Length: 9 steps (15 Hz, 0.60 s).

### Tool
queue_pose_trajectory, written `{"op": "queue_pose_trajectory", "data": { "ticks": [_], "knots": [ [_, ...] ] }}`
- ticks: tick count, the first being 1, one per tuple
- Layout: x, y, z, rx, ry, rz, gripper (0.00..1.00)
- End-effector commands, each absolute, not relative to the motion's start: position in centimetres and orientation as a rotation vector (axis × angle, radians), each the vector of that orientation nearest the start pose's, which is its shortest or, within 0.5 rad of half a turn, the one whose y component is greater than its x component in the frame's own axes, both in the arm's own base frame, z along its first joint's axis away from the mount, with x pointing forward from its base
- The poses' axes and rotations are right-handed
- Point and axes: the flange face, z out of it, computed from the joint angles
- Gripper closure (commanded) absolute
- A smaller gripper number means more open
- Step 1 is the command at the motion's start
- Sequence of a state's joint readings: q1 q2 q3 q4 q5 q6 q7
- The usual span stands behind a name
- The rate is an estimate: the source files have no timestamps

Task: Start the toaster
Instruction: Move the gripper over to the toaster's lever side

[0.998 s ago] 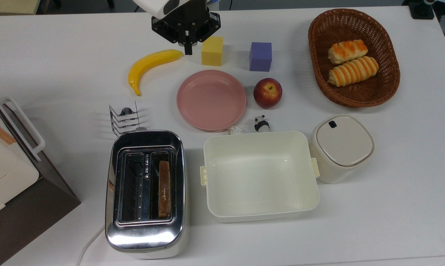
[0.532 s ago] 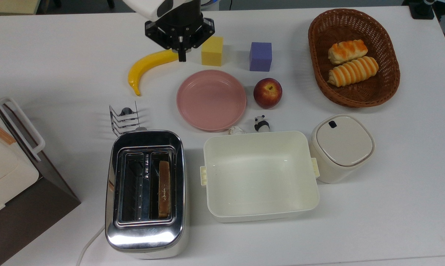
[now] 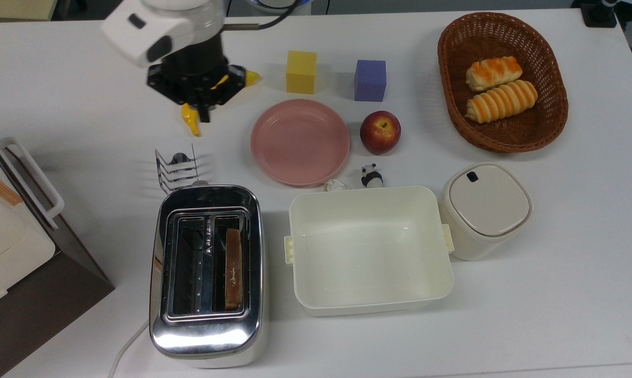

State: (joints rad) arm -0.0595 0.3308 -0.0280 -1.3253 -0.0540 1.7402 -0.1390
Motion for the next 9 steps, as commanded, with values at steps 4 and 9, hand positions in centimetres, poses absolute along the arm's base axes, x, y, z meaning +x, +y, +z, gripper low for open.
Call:
{"op": "queue_pose_trajectory", "data": {
  "ticks": [4, 9],
  "knots": [
    [68.7, -10.8, 52.1, -3.224, -0.117, -0.15, 1.0],
    [69.6, -11.0, 48.8, -3.212, -0.147, -0.095, 1.0]
  ]
}}
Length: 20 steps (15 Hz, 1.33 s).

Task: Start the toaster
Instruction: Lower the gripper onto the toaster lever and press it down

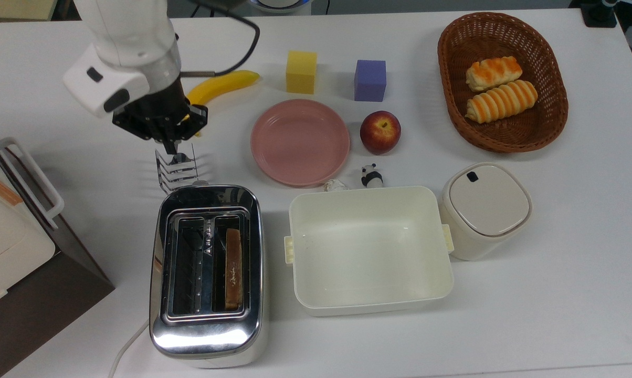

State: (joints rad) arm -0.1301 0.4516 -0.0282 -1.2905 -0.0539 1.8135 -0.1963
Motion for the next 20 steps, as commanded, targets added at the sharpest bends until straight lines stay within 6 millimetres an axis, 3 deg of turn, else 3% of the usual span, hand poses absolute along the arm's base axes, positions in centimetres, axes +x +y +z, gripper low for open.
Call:
{"op": "queue_pose_trajectory", "data": {
  "ticks": [1, 13, 19, 20],
  "knots": [
    [69.9, -10.8, 48.4, -3.212, -0.152, -0.105, 1.0],
    [71.7, -8.2, 45.1, -3.175, -0.191, -0.147, 1.0],
    [72.5, -8.4, 42.1, -3.176, -0.191, -0.157, 1.0],
    [72.7, -8.4, 40.8, -3.176, -0.195, -0.13, 1.0]
  ]
}}
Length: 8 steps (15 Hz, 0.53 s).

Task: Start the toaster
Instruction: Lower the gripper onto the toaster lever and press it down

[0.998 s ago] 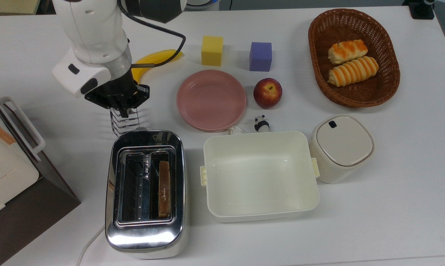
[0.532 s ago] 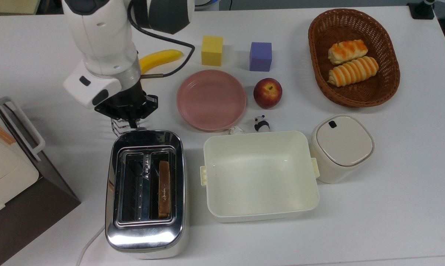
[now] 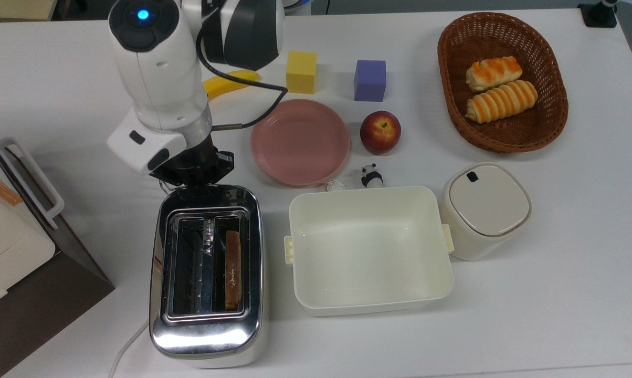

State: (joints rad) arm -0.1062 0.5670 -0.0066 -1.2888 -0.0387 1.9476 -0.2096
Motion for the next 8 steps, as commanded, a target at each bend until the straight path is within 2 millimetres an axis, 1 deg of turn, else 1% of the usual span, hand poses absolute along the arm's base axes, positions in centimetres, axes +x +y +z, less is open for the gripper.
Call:
{"op": "queue_pose_trajectory", "data": {
  "ticks": [1, 3, 4, 7, 8],
  "knots": [
    [72.8, -8.3, 40.2, -3.178, -0.197, -0.115, 1.0],
    [72.7, -8.3, 38.2, -3.175, -0.206, -0.066, 1.0],
    [72.7, -8.4, 37.6, -3.174, -0.206, -0.054, 1.0],
    [72.8, -8.6, 34.5, -3.174, -0.212, 0.013, 1.0],
    [72.9, -8.6, 34.0, -3.176, -0.213, 0.007, 1.0]
  ]
}}
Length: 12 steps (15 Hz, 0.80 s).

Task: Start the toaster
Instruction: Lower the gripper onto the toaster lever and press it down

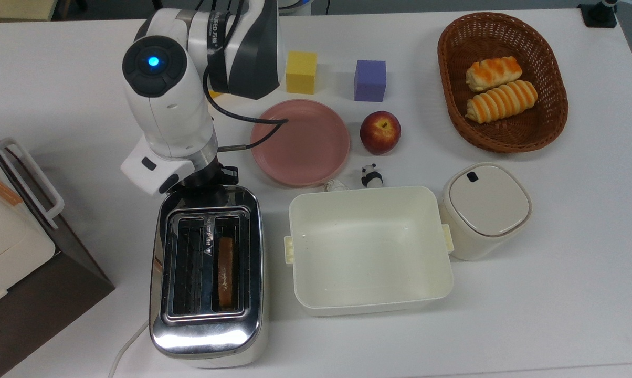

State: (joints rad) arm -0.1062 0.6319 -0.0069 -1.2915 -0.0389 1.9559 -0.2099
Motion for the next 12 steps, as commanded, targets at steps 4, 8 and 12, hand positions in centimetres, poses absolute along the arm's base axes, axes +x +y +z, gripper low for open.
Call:
{"op": "queue_pose_trajectory", "data": {
  "ticks": [4, 8, 12],
  "knots": [
    [72.7, -8.6, 32.7, -3.184, -0.22, 0.002, 1.0],
    [72.7, -8.7, 32.0, -3.189, -0.227, 0.021, 1.0],
    [72.6, -8.8, 37.0, -3.195, -0.207, -0.072, 1.0]
  ]
}}
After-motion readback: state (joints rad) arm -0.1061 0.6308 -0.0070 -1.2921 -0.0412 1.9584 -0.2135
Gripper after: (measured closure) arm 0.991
